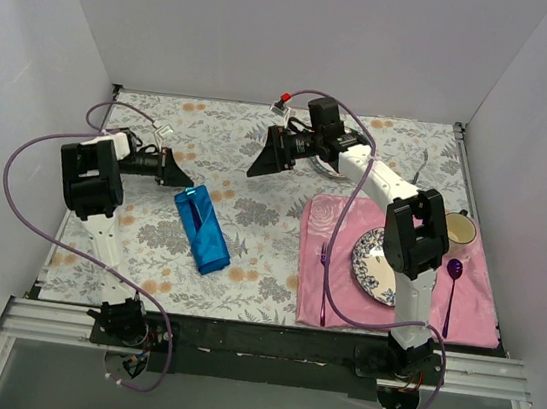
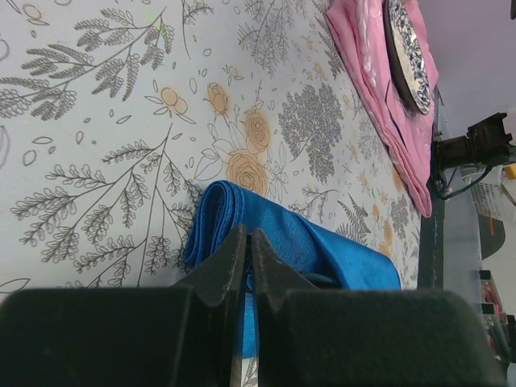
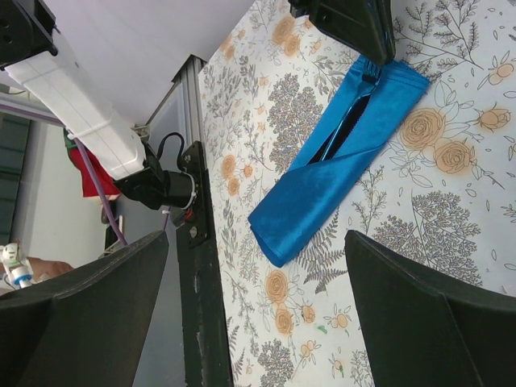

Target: Fold the napkin into a case and place the utensils inside

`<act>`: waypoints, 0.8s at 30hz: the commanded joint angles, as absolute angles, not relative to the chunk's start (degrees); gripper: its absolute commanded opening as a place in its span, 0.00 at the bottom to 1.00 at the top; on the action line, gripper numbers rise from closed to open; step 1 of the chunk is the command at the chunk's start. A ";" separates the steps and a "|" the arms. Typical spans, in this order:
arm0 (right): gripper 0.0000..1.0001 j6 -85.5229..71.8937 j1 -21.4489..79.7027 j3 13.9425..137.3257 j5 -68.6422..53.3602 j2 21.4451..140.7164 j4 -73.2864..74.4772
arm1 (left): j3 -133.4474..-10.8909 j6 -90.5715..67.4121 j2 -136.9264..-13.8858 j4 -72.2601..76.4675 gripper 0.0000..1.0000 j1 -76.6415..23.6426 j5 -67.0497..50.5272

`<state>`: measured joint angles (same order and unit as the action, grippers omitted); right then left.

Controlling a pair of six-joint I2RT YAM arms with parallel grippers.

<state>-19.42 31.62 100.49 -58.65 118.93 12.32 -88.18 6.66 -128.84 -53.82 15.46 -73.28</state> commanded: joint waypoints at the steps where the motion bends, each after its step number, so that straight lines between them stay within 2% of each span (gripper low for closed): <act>1: 0.99 -19.42 31.55 100.28 -59.94 116.54 11.51 | -86.31 1.69 -123.05 -47.39 0.00 14.59 -73.66; 24: 0.99 -19.16 31.55 100.37 -60.03 116.63 11.34 | -81.04 0.44 -119.62 -44.47 0.00 12.22 -72.69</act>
